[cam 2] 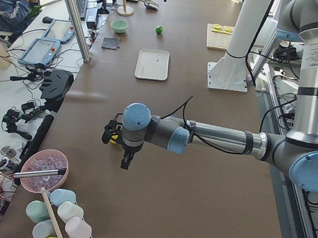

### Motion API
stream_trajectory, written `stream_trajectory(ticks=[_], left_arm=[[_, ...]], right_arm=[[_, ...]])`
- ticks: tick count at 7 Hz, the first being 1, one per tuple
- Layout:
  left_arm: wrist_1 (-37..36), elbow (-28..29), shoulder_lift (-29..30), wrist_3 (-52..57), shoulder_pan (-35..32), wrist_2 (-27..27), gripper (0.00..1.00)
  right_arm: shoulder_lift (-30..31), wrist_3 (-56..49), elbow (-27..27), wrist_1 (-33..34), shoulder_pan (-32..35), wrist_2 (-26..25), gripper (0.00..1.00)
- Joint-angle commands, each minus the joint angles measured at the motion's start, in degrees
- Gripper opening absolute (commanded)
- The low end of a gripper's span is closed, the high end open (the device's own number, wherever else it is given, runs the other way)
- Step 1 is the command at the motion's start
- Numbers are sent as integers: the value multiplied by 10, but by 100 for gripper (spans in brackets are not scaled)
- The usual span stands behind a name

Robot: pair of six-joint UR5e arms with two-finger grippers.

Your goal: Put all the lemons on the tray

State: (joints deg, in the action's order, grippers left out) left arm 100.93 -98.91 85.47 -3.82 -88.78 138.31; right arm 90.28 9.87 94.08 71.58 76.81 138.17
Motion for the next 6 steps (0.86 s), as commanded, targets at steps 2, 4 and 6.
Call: stream_trajectory(ticks=[2, 4, 6], left_arm=[[57, -13, -1, -16, 1, 0, 97], [85, -12, 2, -11, 27, -1, 97], [131, -8, 1, -10, 42, -3, 98]], right_arm=[[-24, 0, 26, 0, -51, 9, 98], [-46, 0, 32, -43, -83, 21, 98], [-45, -5, 23, -129, -111, 1, 100]])
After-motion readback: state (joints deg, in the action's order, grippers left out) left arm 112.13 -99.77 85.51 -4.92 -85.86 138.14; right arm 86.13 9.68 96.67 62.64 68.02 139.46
